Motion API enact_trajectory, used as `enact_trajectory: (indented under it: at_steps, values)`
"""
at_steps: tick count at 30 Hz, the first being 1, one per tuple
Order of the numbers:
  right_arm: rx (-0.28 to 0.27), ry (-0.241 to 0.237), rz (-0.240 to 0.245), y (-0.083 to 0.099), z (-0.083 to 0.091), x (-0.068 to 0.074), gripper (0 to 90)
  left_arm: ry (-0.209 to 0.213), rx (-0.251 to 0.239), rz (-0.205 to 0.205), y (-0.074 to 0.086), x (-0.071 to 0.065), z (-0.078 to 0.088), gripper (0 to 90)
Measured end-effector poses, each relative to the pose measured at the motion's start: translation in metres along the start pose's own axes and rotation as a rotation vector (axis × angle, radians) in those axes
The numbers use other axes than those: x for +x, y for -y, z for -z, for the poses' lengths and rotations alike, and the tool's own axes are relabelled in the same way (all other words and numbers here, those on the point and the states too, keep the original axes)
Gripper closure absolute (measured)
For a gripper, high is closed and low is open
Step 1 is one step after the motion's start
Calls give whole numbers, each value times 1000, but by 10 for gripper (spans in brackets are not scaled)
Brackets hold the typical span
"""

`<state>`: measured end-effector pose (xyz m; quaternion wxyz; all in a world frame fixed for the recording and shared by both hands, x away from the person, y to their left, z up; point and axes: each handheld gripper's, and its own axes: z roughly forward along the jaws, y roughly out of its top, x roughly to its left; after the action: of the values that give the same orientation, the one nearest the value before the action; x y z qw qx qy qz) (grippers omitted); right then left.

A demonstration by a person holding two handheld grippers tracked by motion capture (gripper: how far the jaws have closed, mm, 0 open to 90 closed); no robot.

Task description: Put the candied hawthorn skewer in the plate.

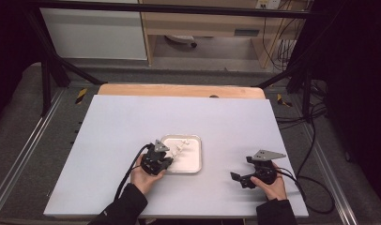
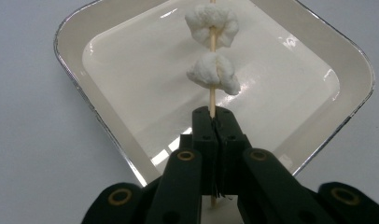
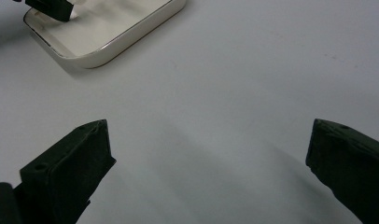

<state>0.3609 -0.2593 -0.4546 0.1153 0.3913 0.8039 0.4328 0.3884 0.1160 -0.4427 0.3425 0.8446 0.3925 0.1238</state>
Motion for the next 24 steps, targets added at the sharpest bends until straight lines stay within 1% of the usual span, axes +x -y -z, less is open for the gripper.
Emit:
enact_trajectory:
  at_steps: [6, 7, 10, 11, 13, 16, 19, 22, 24]
  values:
    - [-1, -2, -2, 0, 0, 0, 9, -1, 1, -6, 0, 0, 1, 810]
    - [-1, -2, -1, 0, 0, 0, 9, 1, -2, -14, 0, 1, 2, 791]
    - [-3, -1, 0, 0, 0, 0, 9, 6, -21, -18, -1, 1, 7, 739]
    - [0, -2, 1, 0, 0, 0, 9, 6, -23, -30, -1, 1, 9, 719]
    - [-6, -1, -5, 0, 1, 0, 9, 13, -22, -45, -2, 2, 12, 652]
    - [-5, 0, -4, 0, 1, 0, 9, 11, -40, -67, -1, 2, 19, 556]
    - [-6, 0, -5, 0, 1, 0, 9, 7, -35, -78, -1, 4, 25, 424]
    - [-7, -1, -4, 0, 1, 0, 9, -3, -28, -111, 2, 4, 31, 336]
    - [-8, -2, -5, 0, 1, 0, 9, 12, -16, -112, 4, 7, 35, 270]
